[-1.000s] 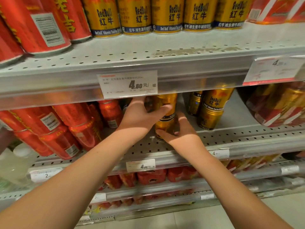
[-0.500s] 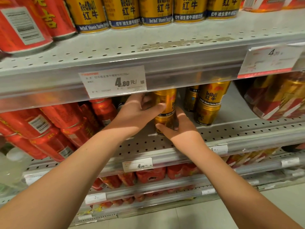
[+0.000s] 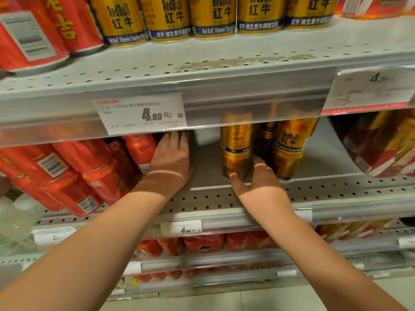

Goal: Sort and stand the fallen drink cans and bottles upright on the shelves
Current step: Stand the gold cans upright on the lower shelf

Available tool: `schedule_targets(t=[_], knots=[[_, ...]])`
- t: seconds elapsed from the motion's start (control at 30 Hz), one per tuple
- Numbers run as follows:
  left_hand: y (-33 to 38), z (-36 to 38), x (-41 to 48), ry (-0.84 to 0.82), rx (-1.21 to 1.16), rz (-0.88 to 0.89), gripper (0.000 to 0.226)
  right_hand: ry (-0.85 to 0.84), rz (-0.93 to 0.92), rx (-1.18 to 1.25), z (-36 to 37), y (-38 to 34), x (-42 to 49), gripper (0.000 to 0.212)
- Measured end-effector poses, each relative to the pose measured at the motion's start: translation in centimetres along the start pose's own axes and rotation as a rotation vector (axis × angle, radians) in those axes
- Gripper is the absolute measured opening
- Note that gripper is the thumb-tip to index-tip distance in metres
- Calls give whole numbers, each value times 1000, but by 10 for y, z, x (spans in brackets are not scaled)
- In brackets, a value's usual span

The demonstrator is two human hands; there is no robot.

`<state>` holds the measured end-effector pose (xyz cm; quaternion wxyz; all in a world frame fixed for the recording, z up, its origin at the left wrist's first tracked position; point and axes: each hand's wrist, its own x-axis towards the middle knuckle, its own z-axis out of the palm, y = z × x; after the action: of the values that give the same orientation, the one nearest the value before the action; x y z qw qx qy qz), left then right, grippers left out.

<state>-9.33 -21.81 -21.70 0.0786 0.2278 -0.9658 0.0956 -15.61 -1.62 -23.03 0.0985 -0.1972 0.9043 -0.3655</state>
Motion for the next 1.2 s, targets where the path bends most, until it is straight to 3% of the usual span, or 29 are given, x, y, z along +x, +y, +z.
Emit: schedule_targets(t=[0.13, 0.37, 0.67, 0.83, 1.0, 1.2], knots=[[11, -4, -10, 4, -13, -67, 66, -9, -41, -100, -5, 6, -19, 71], [20, -23, -57, 143, -297, -98, 53, 7, -73, -71, -12, 13, -33, 69], [-5, -31, -53, -85, 46, -87, 83, 26, -6, 28, -7, 11, -26, 67], [-17, -32, -56, -213, -264, -145, 87, 55, -64, 23, -5, 14, -37, 63], [-6, -42, -61, -121, -592, -207, 70, 117, -143, 109, -19, 21, -40, 53], [26, -61, -80, -13, -758, -92, 58, 271, -155, 242, -58, 50, -27, 30]])
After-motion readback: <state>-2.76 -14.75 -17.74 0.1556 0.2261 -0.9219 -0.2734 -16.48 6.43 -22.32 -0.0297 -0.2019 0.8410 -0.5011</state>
